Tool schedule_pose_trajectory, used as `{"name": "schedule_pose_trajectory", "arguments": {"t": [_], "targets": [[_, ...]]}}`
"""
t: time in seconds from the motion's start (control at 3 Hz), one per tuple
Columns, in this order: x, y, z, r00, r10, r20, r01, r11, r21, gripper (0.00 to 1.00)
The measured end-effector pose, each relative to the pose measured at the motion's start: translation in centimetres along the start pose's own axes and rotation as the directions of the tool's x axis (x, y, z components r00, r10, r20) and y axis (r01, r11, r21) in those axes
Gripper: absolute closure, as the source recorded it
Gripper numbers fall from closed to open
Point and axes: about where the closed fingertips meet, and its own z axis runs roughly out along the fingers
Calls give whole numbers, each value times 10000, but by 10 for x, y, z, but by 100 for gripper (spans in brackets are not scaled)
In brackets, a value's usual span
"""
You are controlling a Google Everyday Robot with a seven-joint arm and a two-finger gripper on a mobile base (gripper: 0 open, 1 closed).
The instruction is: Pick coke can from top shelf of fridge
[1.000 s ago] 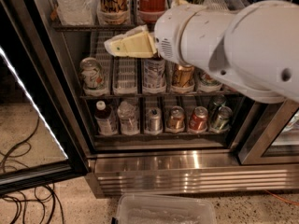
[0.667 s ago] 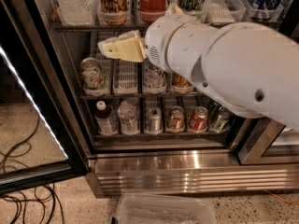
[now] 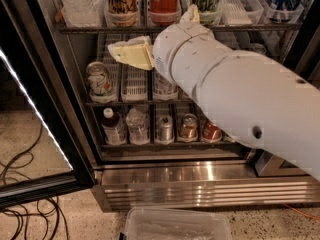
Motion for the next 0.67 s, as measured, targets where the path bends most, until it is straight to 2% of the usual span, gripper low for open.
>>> {"name": "schedule_pose_trajectory", "arguments": {"t": [0.33, 0.67], "targets": [[-1, 0, 0, 10000, -11, 12, 11, 10000, 15, 0], [-9, -11, -7, 9988, -469, 139, 458, 9966, 678, 0]]}}
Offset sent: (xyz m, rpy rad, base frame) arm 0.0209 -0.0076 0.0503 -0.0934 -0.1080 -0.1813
